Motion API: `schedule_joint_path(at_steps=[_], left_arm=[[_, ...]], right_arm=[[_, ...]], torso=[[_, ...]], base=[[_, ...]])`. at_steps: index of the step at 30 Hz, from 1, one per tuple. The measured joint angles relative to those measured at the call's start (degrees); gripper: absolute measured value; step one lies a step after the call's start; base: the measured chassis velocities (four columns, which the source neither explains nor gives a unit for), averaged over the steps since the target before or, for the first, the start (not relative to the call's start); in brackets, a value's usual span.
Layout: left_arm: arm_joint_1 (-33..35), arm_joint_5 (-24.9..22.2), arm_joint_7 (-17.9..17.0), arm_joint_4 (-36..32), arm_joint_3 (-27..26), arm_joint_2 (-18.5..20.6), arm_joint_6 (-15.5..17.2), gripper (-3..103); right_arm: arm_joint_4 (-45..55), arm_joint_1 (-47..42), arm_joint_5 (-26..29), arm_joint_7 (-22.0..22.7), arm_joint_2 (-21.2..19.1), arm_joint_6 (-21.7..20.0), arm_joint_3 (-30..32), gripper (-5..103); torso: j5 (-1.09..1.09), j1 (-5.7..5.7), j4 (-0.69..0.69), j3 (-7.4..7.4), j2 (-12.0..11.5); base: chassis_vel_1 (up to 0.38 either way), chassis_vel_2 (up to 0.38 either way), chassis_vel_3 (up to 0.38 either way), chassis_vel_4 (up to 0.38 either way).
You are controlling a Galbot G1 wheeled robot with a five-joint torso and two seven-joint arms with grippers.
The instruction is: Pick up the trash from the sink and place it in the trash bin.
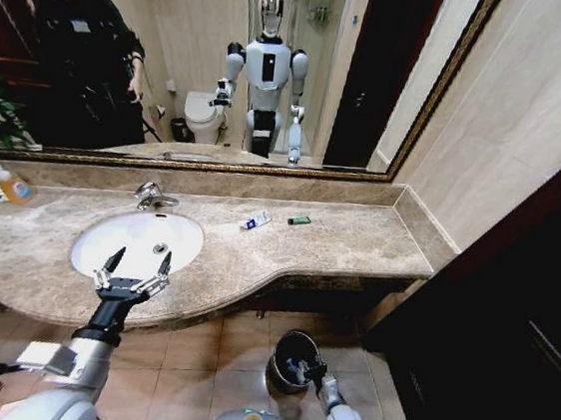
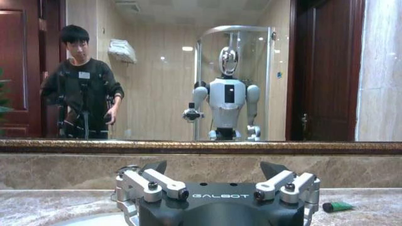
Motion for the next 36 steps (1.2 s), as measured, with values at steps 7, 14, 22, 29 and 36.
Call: schedule_joint_path(at_steps=[7,14,22,29,36], left_arm=[[0.0,0.0,0.0,0.0,0.0,0.0,0.0,100],[0.0,0.0,0.0,0.0,0.0,0.0,0.0,100],[0.0,0.0,0.0,0.0,0.0,0.0,0.0,100],[0.0,0.0,0.0,0.0,0.0,0.0,0.0,100],[0.0,0.0,0.0,0.0,0.0,0.0,0.0,100]], right_arm=[[0.7,-0.2,-0.3,-0.1,0.3,-0.6,-0.2,86],[1.2,-0.3,-0.3,-0.1,0.4,-1.0,-0.2,100],[5.3,-1.9,2.4,0.2,0.0,-2.9,-0.5,100],[16.1,-6.3,9.4,1.3,-3.3,-5.3,-0.7,100],[30.9,-12.5,16.0,4.0,-9.0,-5.3,-0.1,100]], torso=[[0.0,0.0,0.0,0.0,0.0],[0.0,0.0,0.0,0.0,0.0],[0.01,0.0,0.0,0.0,0.0],[0.02,0.0,0.0,0.0,0.0],[0.0,0.0,0.0,0.0,0.0]], base=[[0.0,0.0,0.0,0.0],[0.0,0.0,0.0,0.0],[0.0,0.0,0.0,0.0],[0.0,0.0,0.0,0.0],[0.0,0.0,0.0,0.0]])
